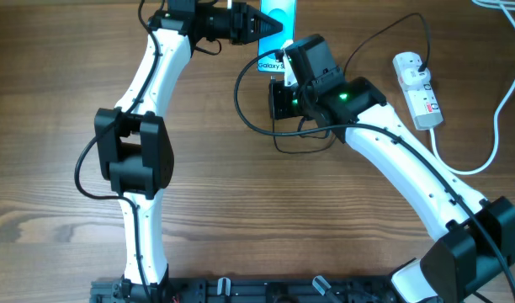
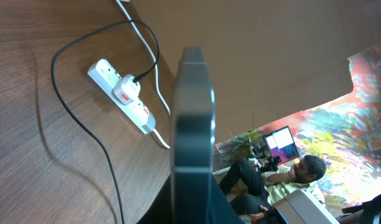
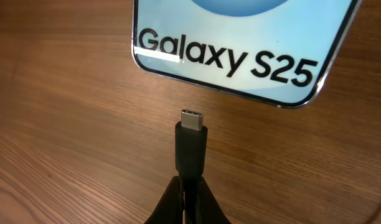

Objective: Plug charger to phone and switch on socket

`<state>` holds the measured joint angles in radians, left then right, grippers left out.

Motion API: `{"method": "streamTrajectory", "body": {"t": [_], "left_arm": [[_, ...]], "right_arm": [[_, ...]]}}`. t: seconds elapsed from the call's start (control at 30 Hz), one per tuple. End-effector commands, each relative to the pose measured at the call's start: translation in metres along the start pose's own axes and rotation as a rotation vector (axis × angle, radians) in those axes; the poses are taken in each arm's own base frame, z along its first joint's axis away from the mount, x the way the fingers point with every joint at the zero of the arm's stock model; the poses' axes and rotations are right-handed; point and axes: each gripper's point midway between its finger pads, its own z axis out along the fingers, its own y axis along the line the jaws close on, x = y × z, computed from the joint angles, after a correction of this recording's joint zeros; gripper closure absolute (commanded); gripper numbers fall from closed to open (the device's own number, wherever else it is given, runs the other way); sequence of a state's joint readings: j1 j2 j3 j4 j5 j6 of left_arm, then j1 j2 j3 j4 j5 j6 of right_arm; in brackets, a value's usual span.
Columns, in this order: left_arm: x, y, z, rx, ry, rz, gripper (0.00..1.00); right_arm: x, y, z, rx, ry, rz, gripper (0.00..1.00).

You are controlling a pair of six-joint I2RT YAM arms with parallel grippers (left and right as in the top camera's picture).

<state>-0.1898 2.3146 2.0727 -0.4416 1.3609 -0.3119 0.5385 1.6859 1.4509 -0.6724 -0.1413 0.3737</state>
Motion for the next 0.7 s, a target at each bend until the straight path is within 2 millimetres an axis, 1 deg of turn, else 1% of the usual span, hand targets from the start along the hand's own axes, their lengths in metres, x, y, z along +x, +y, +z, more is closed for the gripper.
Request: {"method": "streamTrajectory", "body": {"t": [0.0,0.1,0.67], "left_arm": [[-0.0026,-0.0301,-0.0016,0.054,0.015,0.065,0.96],[-0.0003,-0.0361,-0.0021,0.089,0.028,0.07,0.96],[0.0009,-0.0386,-0.0024,0.104,0.035,0.07,0.96]], "right_arm": [[-0.0039,0.0027,0.0006,-0.017,-0.002,0.01,0.96],[-0.0037,0.0027,0.0006,-0.017,-0.001,0.01,0.96],[-0.0032,-0.0009,0.0042,0.0,0.002,0.01,0.96]]}}
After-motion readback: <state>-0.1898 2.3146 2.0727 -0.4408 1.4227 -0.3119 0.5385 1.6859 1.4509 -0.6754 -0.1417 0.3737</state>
